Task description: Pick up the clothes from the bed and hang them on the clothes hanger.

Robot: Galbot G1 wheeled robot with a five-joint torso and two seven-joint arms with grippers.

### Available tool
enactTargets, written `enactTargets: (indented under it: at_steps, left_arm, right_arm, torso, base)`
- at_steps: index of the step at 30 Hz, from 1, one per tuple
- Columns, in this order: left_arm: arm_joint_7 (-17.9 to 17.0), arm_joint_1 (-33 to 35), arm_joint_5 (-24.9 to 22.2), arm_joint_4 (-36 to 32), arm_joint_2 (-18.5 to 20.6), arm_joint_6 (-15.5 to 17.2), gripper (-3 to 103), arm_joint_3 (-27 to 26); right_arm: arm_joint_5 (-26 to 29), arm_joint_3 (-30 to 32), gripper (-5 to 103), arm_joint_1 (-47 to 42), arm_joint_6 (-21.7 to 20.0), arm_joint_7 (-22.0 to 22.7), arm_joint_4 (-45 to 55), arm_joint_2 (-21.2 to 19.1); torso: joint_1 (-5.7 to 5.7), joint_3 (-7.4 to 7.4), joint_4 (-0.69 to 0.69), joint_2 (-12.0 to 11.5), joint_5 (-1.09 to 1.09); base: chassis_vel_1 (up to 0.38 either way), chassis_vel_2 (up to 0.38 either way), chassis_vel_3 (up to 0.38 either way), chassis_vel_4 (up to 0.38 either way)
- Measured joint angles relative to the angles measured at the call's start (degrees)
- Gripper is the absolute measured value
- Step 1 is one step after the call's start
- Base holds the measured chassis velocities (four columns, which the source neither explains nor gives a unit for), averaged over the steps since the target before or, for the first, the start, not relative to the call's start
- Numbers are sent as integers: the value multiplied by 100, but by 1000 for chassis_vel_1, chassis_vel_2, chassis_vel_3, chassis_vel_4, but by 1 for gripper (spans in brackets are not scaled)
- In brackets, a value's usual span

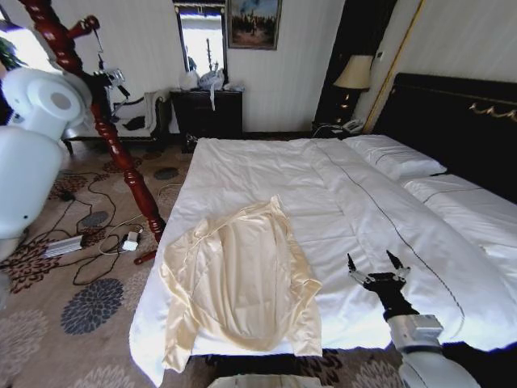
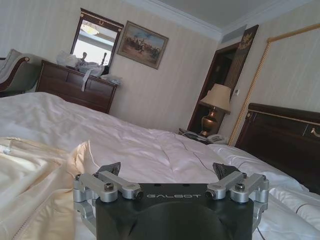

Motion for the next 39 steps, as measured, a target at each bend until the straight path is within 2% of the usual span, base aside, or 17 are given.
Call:
enactTargets:
  at_steps: [2,4,6,12,15,26,27,28,31,33,37,39]
  left_arm:
    - [-125,-230,-82,223,-108,203,98,83]
    - [-366,-562,-469,505,-197,589,96,226]
    - [-425,-654,-588,591,-216,649,96,277]
    - [-580,-919,-914,1093,-380,707,96,468]
    - [-711,-1030,-1098,1354,-494,707,92,560]
    - [-717,-1469,-1174,1880,-614,683,85,1241]
    - [-713,-1492,-1194,1904,-614,682,80,1277]
    - [-713,-1492,-1194,1904,-614,682,80,1277]
    - [-690,-1540,-1344,1954,-595,676,64,1426]
    - [-700,-1540,-1372,1955,-598,675,64,1431]
    - [-740,-1540,-1416,2036,-648,672,42,1425]
    - [-740,-1540,-1416,2047,-653,671,42,1421]
  right_arm:
    - [-18,13,100,-21,10,1,9,1]
    - [-91,16,100,-33,37,1,9,-42]
    - [-124,17,100,-35,53,-1,9,-61]
    - [-152,25,100,-78,75,-6,60,-89]
    - [-168,25,100,-119,88,-6,97,-53]
    - [-333,-1,100,-220,156,-13,114,-127]
    - [-352,-2,100,-215,165,-13,100,-121]
    - [-352,-2,100,-215,165,-13,100,-121]
    - [-392,-12,100,-151,197,6,40,-91]
    - [-392,-19,100,-146,197,9,40,-86]
    - [-396,-25,100,-158,202,15,43,-71]
    - [-396,-25,100,-162,206,16,43,-71]
  torso:
    - [0,0,2,0,-1]
    - [0,0,2,0,-2]
    - [0,0,2,0,-1]
    - [0,0,1,0,-2]
    - [0,0,1,0,-2]
    - [0,-1,0,0,0]
    - [0,-1,0,0,0]
    - [0,-1,0,0,0]
    - [0,-1,3,0,-2]
    - [0,-1,3,0,-2]
    - [0,-1,1,0,-1]
    - [0,-1,1,1,-1]
  base:
    - [0,0,0,0]
    - [0,0,0,0]
    - [0,0,0,0]
    - [0,0,0,0]
    - [0,0,0,0]
    - [0,0,0,0]
    - [0,0,0,0]
    - [0,0,0,0]
    - [0,0,0,0]
    - [0,0,0,0]
    - [0,0,0,0]
    - [0,0,0,0]
